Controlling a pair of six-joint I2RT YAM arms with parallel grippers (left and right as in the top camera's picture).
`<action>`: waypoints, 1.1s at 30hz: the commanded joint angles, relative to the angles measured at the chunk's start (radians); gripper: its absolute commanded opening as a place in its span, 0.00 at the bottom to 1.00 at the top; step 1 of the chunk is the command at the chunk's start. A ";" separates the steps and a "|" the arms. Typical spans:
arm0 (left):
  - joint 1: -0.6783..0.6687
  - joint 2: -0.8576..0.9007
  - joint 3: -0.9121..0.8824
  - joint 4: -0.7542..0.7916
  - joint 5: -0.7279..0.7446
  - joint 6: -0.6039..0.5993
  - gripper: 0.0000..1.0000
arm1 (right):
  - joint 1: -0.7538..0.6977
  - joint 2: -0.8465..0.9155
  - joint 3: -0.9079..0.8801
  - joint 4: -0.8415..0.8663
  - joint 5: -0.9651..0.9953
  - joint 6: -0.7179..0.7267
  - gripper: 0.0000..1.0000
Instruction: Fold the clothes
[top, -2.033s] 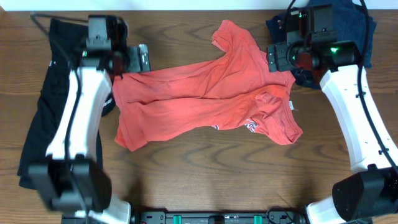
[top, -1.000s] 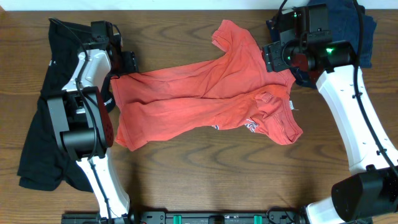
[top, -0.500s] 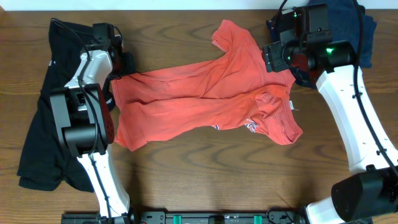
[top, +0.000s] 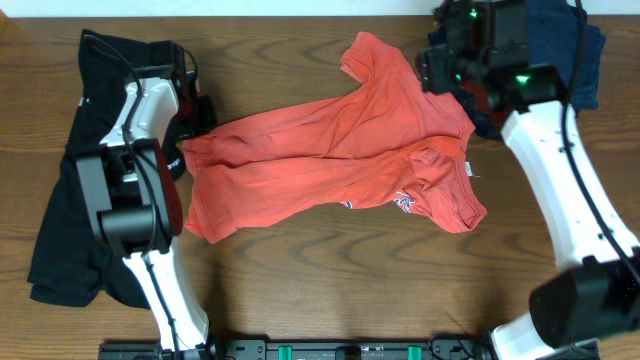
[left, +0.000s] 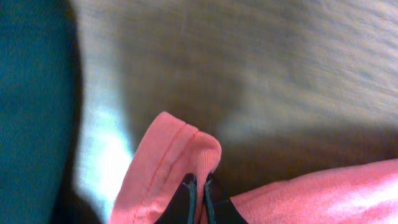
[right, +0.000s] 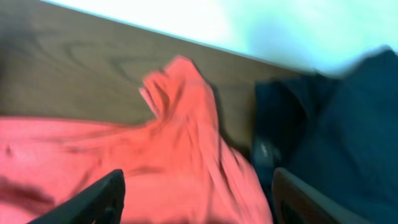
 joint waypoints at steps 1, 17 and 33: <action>0.000 -0.122 0.009 -0.040 -0.002 -0.040 0.06 | 0.041 0.108 0.008 0.084 -0.010 0.024 0.75; -0.063 -0.225 -0.008 -0.166 -0.010 -0.072 0.06 | 0.009 0.559 0.009 0.679 0.085 0.144 0.78; -0.095 -0.225 -0.016 -0.204 -0.137 -0.073 0.06 | -0.030 0.666 0.014 0.745 -0.008 0.196 0.31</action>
